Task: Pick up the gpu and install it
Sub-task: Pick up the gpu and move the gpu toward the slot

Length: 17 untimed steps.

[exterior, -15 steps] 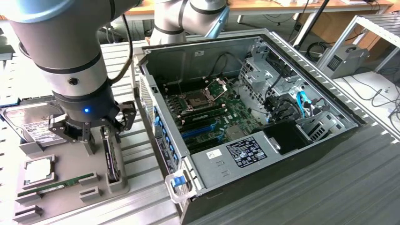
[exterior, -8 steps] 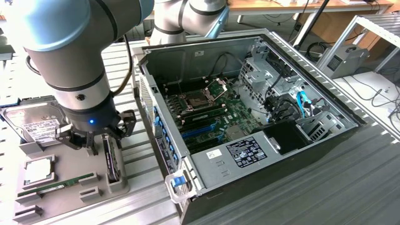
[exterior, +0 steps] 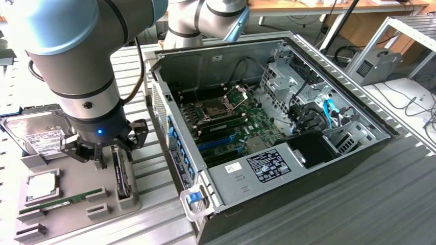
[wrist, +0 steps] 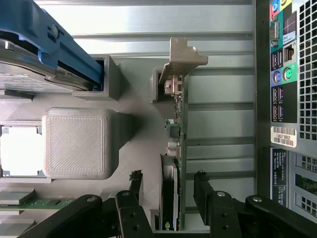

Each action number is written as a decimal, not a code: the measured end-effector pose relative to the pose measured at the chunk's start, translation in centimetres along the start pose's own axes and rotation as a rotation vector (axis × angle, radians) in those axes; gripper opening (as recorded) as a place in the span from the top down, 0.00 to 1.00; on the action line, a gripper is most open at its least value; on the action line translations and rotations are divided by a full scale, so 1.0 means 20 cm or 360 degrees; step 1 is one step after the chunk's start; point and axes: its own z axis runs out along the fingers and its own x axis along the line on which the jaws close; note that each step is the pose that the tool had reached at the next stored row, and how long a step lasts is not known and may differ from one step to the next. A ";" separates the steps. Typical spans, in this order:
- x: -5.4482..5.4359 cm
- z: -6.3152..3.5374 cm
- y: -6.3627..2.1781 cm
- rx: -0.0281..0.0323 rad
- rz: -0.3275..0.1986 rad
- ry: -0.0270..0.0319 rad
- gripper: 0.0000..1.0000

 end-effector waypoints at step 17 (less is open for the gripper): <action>0.00 0.000 0.004 0.00000 0.0000 0.00001 0.74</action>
